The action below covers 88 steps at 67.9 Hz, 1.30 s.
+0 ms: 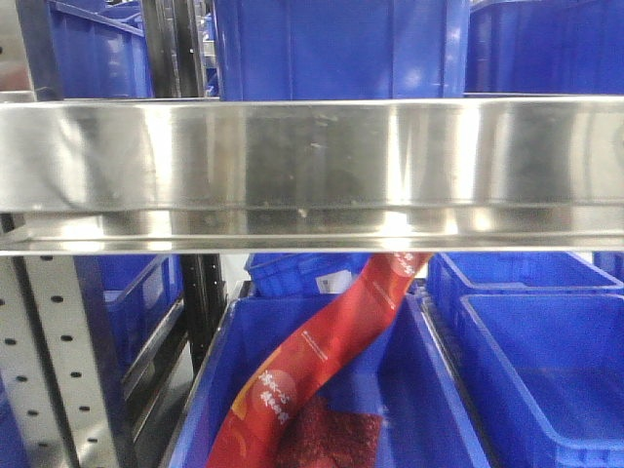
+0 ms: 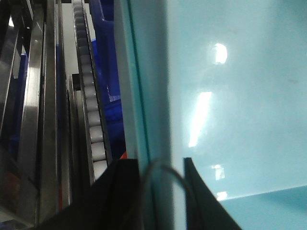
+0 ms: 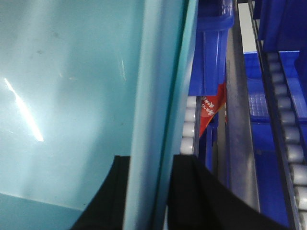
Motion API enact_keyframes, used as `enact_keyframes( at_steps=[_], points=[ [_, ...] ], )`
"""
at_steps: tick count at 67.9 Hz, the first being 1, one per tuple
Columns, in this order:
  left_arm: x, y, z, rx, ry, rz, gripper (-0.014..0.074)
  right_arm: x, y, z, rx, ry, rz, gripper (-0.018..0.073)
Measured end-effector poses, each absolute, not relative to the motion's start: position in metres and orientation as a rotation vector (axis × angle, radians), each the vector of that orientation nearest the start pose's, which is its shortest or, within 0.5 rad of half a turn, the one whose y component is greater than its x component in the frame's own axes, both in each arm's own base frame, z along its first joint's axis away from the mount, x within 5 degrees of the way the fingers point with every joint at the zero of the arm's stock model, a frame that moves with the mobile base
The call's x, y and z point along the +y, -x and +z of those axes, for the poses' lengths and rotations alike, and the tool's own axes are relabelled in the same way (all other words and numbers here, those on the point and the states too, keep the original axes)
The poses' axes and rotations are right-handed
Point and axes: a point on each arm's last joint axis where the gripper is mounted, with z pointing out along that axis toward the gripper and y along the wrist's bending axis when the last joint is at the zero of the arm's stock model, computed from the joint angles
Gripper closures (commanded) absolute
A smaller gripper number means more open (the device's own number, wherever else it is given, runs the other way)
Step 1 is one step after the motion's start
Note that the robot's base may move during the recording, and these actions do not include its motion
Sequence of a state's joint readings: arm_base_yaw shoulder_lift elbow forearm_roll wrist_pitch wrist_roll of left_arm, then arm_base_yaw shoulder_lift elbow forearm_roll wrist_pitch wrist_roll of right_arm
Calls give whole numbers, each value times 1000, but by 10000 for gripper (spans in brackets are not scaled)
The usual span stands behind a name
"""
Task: Move two blue bins to right shelf middle
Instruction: 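Turn and approach the rack, bringing the held bin to the upper shelf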
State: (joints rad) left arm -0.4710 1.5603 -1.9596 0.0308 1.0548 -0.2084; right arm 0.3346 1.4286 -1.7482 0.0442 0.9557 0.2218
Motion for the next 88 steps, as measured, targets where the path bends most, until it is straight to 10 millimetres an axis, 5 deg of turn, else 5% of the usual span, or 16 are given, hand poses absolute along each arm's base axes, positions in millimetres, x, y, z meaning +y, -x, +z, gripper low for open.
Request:
enact_keyframes(
  at_steps=[88],
  points=[
    [-145,-290,493,2142,-283,-359,707,101,-280,480,2140,115,382,713]
  ],
)
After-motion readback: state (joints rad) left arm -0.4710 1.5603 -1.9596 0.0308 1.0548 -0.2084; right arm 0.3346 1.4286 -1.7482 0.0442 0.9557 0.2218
